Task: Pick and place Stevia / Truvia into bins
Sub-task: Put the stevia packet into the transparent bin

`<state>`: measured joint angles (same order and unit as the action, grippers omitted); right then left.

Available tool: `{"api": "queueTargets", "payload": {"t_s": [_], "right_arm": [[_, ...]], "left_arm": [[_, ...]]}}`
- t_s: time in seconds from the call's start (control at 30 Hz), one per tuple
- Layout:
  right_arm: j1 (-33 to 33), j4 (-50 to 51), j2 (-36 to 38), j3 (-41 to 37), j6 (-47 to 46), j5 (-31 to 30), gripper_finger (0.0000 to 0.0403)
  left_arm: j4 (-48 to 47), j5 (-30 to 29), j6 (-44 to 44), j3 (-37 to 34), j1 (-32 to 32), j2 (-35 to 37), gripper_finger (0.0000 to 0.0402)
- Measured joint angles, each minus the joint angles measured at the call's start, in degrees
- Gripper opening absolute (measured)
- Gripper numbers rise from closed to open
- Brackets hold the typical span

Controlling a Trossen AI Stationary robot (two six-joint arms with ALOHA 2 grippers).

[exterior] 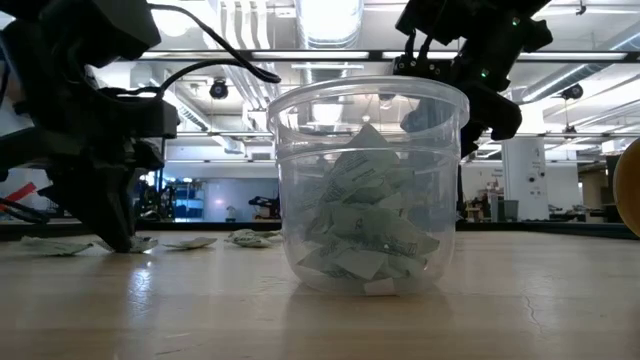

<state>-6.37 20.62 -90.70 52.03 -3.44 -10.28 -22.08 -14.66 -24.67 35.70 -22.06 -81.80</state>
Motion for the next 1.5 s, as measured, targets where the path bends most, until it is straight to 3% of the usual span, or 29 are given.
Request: {"api": "queueTargets", "payload": {"t_s": [0.3, 0.67, 0.9, 1.13, 1.5], "right_arm": [[0.0, 0.0, 0.0, 0.0, 0.0, 0.0, 0.0056], [0.0, 0.1, 0.0, 0.0, 0.0, -0.1, 0.0056], [0.0, 0.1, 0.0, 0.0, 0.0, -0.1, 0.0057], [0.0, 0.1, 0.0, 0.0, 0.0, -0.1, 0.0057], [0.0, 0.1, 0.0, -0.3, -0.4, -0.1, 0.0057]], "left_arm": [[4.1, -1.0, 4.4, 4.2, -0.2, 0.4, 0.0001], [35.0, 3.6, 22.0, 5.2, -2.1, 0.3, 0.0], [51.3, 8.0, 27.8, 5.6, -2.9, -7.2, 0.0], [53.0, 10.2, 29.8, 11.4, -2.7, -15.3, 0.0], [50.0, 10.3, 31.3, 15.1, -2.5, -18.0, 0.0]]}}
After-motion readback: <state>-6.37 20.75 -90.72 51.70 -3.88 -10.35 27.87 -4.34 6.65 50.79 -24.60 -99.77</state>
